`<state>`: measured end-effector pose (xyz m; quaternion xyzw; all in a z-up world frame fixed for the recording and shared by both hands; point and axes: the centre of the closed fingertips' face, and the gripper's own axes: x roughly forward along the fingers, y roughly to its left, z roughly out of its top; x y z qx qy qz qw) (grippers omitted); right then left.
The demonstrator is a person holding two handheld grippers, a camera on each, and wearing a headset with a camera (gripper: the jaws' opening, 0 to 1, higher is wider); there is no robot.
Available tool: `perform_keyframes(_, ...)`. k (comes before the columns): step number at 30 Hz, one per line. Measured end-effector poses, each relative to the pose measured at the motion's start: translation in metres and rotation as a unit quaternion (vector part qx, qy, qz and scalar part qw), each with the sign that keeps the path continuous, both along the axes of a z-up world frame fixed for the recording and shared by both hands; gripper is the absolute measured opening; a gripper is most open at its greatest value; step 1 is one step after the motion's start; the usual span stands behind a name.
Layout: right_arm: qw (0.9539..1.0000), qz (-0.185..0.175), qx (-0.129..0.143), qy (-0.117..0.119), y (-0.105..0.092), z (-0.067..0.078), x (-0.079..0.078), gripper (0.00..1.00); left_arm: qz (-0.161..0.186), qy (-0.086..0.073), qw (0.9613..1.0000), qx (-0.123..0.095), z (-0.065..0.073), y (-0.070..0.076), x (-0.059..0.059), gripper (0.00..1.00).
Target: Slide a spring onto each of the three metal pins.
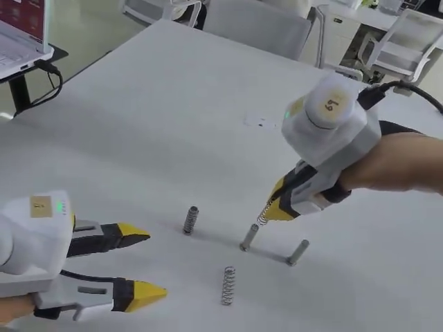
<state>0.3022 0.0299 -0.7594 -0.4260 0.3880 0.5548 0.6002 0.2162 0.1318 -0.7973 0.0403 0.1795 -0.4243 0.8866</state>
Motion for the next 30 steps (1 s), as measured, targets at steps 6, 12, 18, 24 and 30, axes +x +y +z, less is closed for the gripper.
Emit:
perform_keyframes(6,0.9999,0.006,-0.01,0.002,0.002,-0.007,0.003,0.08,0.002,-0.002,1.0,-0.004,0.003,0.001,0.002,0.44)
perform_keyframes(12,0.9998,0.01,-0.016,0.003,0.002,-0.012,0.008,0.08,0.0,-0.001,1.0,-0.004,0.002,0.0,0.002,0.43)
perform_keyframes(18,0.9998,0.011,-0.018,0.007,0.004,-0.015,0.008,0.08,-0.001,0.0,1.0,-0.004,0.003,0.0,0.002,0.43)
perform_keyframes(24,0.9996,0.01,-0.024,0.009,0.002,-0.019,0.008,0.08,-0.001,0.001,1.0,-0.003,0.003,0.0,0.002,0.42)
perform_keyframes(30,0.9996,0.009,-0.025,0.012,0.001,-0.024,0.007,0.08,0.0,0.002,1.0,-0.002,0.002,0.001,0.002,0.41)
